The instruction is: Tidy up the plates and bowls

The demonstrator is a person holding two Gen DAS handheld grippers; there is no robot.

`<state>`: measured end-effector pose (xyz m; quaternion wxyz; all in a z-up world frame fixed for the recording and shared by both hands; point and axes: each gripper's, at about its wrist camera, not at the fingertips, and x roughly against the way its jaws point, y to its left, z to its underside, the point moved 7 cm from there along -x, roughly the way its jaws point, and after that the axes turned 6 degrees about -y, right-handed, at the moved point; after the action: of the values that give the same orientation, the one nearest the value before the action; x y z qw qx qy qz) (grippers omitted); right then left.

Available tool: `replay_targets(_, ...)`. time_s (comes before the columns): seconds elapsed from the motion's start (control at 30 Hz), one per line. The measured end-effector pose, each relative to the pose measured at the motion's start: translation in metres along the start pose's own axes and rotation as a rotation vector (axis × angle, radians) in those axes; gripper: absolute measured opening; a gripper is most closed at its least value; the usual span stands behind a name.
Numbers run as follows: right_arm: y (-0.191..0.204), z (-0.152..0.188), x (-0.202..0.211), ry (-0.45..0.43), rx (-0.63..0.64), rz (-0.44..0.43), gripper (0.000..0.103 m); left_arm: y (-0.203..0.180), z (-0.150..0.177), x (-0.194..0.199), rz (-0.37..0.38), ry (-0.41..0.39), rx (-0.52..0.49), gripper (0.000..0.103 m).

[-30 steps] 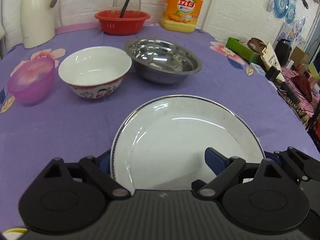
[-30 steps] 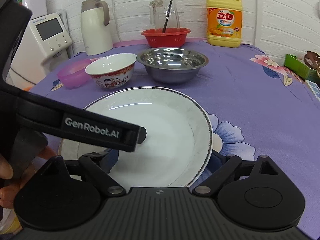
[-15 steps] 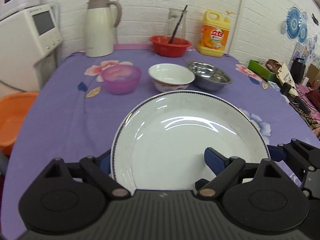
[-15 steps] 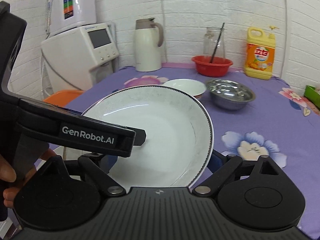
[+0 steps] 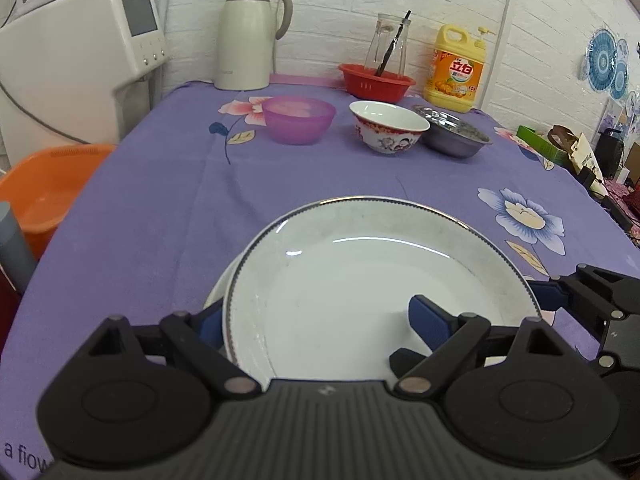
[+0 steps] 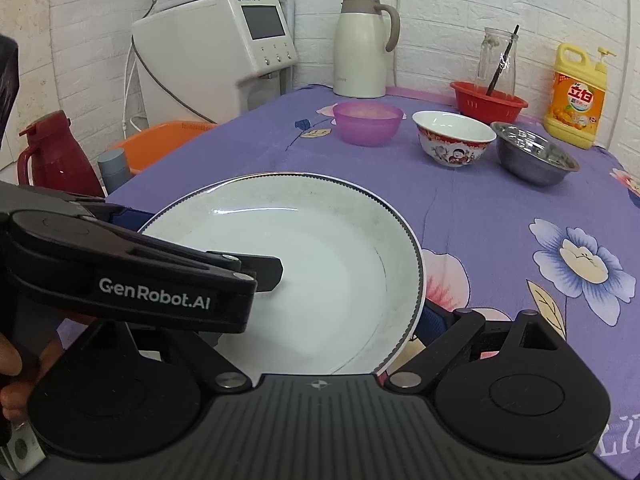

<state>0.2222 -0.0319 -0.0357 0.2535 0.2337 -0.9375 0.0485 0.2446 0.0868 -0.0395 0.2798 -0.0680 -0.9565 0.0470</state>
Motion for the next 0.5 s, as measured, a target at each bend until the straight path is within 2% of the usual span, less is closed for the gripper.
replay_targets(0.07, 0.001, 0.0, 0.001, 0.001, 0.001, -0.004, 0.103, 0.002, 0.0, 0.004, 0.012, -0.001, 0.024, 0.093)
replay_targets(0.13, 0.002, 0.003, 0.002, 0.006, -0.009, -0.026, 0.103, 0.004, 0.0, 0.011, 0.033, -0.011, 0.05, 0.099)
replay_targets(0.23, 0.001, 0.005, 0.004, 0.01, -0.015, -0.043, 0.103, 0.005, 0.0, 0.024, 0.043, -0.03, 0.044, 0.1)
replay_targets(0.33, -0.004, 0.006, 0.007, 0.0, -0.015, -0.024, 0.103, 0.008, 0.001, 0.031, 0.002, -0.021, 0.009, 0.1)
replay_targets(0.5, -0.024, 0.003, 0.015, -0.035, -0.095, -0.015, 0.103, 0.01, -0.019, 0.05, -0.021, -0.119, -0.01, 0.101)
